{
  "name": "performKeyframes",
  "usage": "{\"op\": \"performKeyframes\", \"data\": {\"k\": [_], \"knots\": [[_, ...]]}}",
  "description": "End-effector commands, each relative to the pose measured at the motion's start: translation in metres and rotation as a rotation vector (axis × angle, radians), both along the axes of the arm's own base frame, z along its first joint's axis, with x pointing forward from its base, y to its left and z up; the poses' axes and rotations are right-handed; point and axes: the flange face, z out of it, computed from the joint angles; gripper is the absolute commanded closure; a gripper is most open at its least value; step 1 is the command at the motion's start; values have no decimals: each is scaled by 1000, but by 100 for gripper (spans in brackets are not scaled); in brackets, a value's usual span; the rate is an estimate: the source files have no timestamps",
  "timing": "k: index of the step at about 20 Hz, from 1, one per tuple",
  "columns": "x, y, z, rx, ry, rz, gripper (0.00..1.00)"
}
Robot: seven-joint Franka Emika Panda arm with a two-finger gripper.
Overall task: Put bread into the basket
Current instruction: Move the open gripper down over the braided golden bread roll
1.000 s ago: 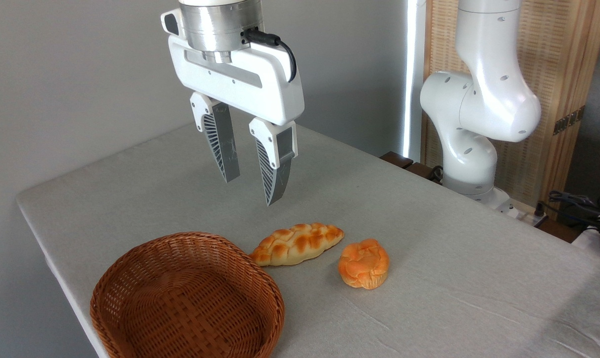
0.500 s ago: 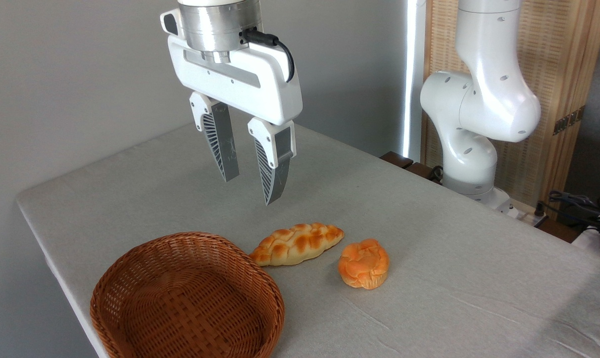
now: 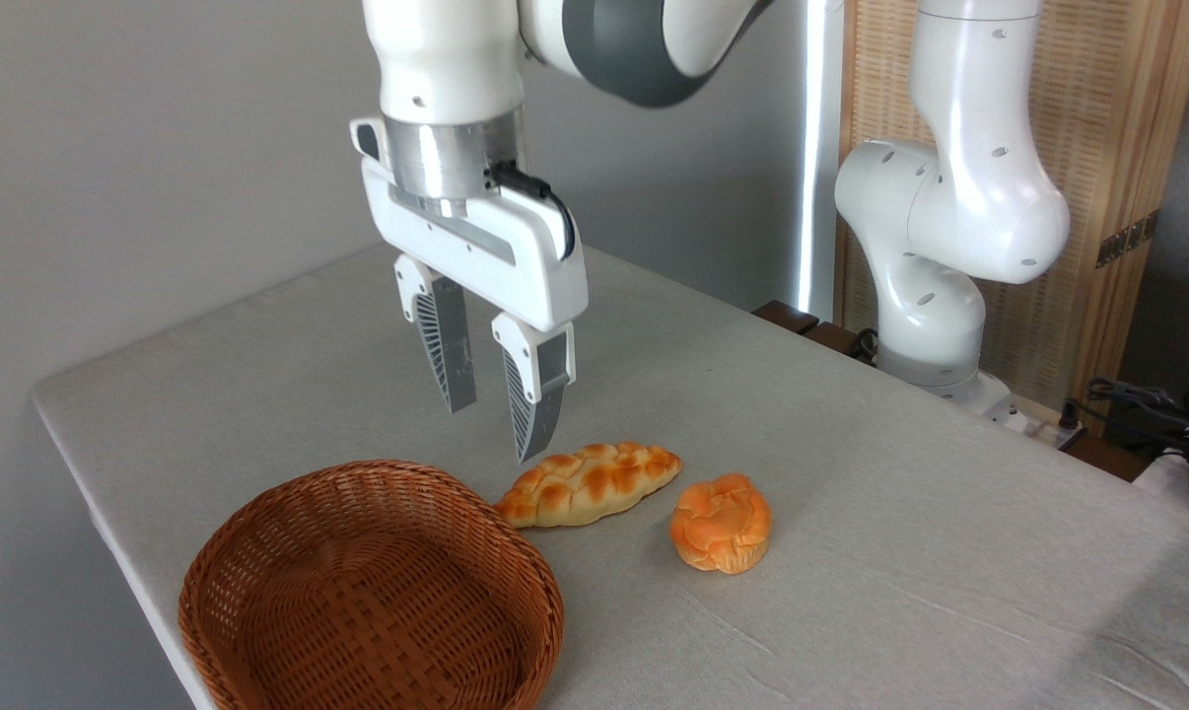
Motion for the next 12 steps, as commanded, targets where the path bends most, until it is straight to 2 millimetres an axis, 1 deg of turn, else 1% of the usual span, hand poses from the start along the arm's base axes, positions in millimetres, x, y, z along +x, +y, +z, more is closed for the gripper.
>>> {"op": "performKeyframes", "data": {"k": [1, 3, 5, 8, 10, 12], "knots": [[-45, -3, -26, -14, -37, -127, 0], [-64, -1, -39, -14, -29, -181, 0], [-79, 2, -53, -15, -23, -183, 0], [-84, 0, -72, -14, -14, -184, 0], [-86, -6, -80, -13, -9, -200, 0], [-87, -9, -92, -11, -15, -202, 0]]}}
